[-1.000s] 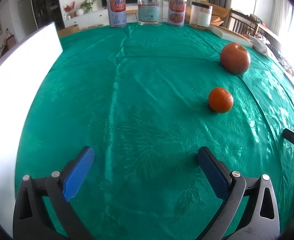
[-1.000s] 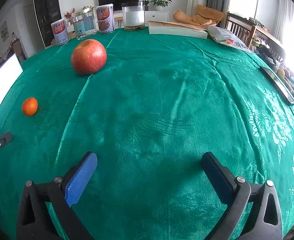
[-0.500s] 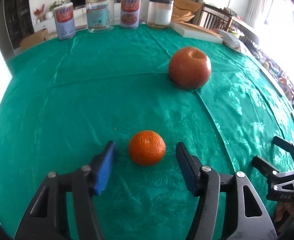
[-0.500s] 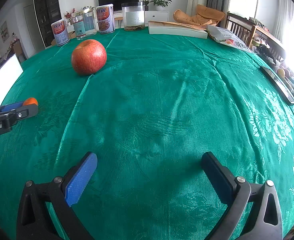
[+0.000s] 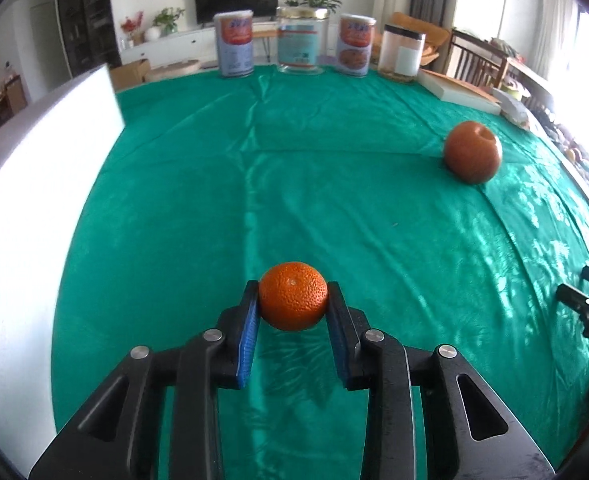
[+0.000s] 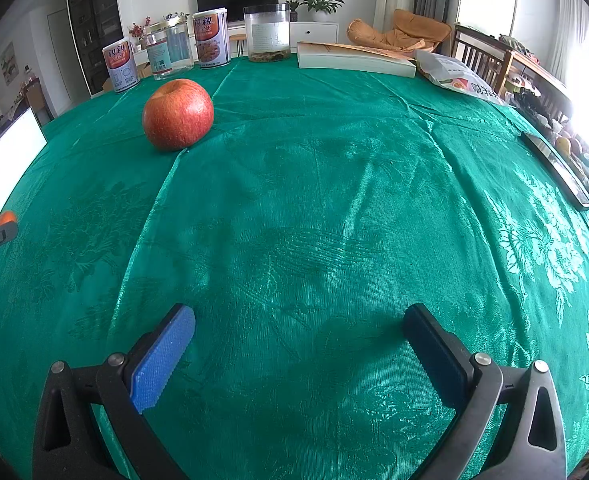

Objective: Organize fruits
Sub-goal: 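Hold the mandarin in the left tool while the right tool grasps the red apple, then carry the mandarin and apple into the box and open both tools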

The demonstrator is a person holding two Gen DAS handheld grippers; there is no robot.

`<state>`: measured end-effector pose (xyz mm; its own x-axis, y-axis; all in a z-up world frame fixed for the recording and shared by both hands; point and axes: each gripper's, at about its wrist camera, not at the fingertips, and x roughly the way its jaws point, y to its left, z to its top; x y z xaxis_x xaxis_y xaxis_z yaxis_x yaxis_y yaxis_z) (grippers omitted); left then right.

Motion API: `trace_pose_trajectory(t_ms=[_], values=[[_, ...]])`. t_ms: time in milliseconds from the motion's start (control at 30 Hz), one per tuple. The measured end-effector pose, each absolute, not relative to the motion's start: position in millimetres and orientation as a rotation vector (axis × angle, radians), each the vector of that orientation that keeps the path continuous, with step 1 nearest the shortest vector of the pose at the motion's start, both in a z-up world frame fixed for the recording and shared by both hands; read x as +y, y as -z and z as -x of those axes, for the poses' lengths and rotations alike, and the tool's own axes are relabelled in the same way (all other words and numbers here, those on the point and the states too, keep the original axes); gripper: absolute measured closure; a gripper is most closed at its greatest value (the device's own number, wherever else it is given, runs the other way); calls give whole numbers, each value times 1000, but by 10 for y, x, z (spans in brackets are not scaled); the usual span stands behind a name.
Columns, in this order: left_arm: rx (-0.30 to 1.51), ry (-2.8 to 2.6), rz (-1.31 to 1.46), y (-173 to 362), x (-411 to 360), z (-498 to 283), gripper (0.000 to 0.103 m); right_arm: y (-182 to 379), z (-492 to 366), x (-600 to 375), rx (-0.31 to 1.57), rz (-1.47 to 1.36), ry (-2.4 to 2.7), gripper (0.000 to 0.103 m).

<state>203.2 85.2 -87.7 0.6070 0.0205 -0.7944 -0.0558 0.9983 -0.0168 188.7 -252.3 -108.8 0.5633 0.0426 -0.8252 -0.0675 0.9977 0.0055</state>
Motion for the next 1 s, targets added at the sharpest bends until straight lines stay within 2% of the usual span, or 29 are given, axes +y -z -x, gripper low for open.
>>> trace_pose_trajectory(t_ms=[67, 133, 167, 200, 233, 300, 367, 467, 600, 633, 700, 800, 900, 1000], values=[[917, -57, 50, 932, 934, -2000, 66, 1089, -1886, -2524, 971, 27, -65, 0], [916, -88, 33, 940, 952, -1987, 47, 1088, -1889, -2522, 972, 27, -65, 0], [917, -102, 32, 951, 960, -1987, 29, 1085, -1905, -2512, 976, 29, -71, 0], [920, -116, 32, 972, 972, -1986, 17, 1076, -1951, -2492, 997, 38, -82, 0], [919, -126, 37, 994, 993, -1970, 15, 1070, -2026, -2467, 1027, 39, -99, 0], [915, -129, 52, 995, 1028, -1963, 14, 1003, -2238, -2375, 1042, -11, -176, 0], [919, -126, 51, 1008, 1032, -1973, 10, 878, -2451, -2225, 981, -52, -235, 0], [926, -122, 42, 1025, 1016, -1999, 7, 772, -2830, -1753, 901, 81, -265, 0], [926, -115, 46, 1024, 1018, -1994, 7, 856, -3237, -1342, 894, 178, -222, 1], [926, -115, 46, 1027, 1009, -1993, 7, 878, -3298, -1303, 900, 177, -224, 4], [926, -112, 47, 1028, 1009, -1997, 6, 905, -3371, -1281, 923, 176, -230, 35], [930, -69, 67, 1027, 1026, -2002, 1, 821, -3242, -1370, 947, 115, -263, 35], [927, 51, 150, 969, 1168, -1910, 1, 709, -2837, -1484, 1016, 47, -357, 35], [933, 80, 200, 920, 1266, -1842, 3, 685, -2365, -1498, 1071, 104, -409, 35]])
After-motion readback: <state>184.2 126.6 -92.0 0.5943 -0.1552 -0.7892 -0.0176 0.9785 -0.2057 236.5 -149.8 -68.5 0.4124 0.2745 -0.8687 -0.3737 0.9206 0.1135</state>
